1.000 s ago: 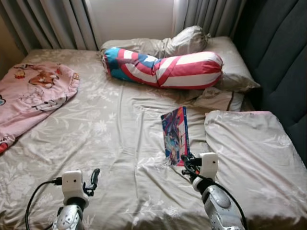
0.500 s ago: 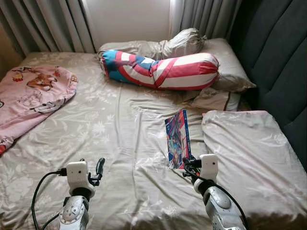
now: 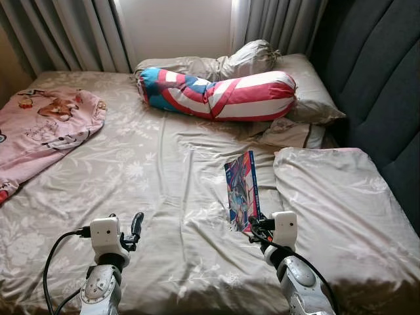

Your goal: Clean up the room

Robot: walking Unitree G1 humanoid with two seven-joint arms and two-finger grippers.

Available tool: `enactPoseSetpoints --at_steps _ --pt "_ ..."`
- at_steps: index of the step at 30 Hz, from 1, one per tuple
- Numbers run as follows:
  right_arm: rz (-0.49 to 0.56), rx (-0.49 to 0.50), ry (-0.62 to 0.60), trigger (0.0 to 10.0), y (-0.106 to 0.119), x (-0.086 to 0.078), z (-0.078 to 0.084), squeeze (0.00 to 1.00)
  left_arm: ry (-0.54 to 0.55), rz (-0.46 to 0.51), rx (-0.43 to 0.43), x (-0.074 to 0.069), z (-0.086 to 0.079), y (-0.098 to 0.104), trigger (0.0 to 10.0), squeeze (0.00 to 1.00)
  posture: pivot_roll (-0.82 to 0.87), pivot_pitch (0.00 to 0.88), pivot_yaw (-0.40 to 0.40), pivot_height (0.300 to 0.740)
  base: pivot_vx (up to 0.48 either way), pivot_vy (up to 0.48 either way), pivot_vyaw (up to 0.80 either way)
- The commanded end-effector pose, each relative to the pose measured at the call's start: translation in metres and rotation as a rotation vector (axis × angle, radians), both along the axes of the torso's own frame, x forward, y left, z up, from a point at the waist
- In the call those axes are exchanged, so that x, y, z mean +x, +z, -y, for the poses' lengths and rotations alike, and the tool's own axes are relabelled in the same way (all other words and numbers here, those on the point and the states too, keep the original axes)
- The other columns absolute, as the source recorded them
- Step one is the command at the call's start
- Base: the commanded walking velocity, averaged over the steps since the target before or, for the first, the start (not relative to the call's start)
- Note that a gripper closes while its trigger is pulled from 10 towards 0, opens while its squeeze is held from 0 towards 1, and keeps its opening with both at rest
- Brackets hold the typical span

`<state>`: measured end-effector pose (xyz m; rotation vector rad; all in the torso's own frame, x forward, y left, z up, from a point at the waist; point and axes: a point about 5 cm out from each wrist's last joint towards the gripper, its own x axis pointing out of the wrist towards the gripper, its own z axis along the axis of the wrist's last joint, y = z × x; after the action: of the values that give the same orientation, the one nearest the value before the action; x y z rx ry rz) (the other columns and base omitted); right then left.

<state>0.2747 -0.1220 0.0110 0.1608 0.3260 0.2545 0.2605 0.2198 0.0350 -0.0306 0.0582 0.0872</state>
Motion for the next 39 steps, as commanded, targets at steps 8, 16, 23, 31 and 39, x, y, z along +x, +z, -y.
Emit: enactPoseSetpoints --at_steps 8,16,23,31,39 --pt "0.053 0.008 -0.001 10.0 0.008 0.004 -0.002 0.00 0.003 -0.002 -0.015 0.001 -0.001 0.002 10.0 0.00 -0.06 0.072 -0.052 0.646 0.000 0.000 0.00" --pt "0.047 0.014 0.003 10.0 0.009 0.004 -0.002 0.00 -0.023 0.013 -0.038 0.006 0.004 0.007 10.0 0.00 -0.06 0.072 -0.053 0.646 0.000 0.000 0.00" --pt "0.046 0.017 0.009 10.0 0.008 0.004 -0.003 0.00 -0.057 0.013 -0.036 0.009 0.007 0.010 10.0 0.00 -0.06 0.072 -0.052 0.646 0.000 0.000 0.00" --pt "0.042 0.021 0.012 10.0 0.007 0.003 -0.003 0.00 -0.067 0.009 -0.043 0.009 0.009 0.010 10.0 0.00 -0.05 0.071 -0.051 0.646 0.000 0.000 0.00" --pt "0.048 0.013 -0.037 10.0 0.006 0.005 0.002 0.00 -0.078 0.009 -0.044 0.009 0.009 0.011 10.0 0.00 -0.05 0.069 -0.050 0.646 0.000 0.000 0.00"
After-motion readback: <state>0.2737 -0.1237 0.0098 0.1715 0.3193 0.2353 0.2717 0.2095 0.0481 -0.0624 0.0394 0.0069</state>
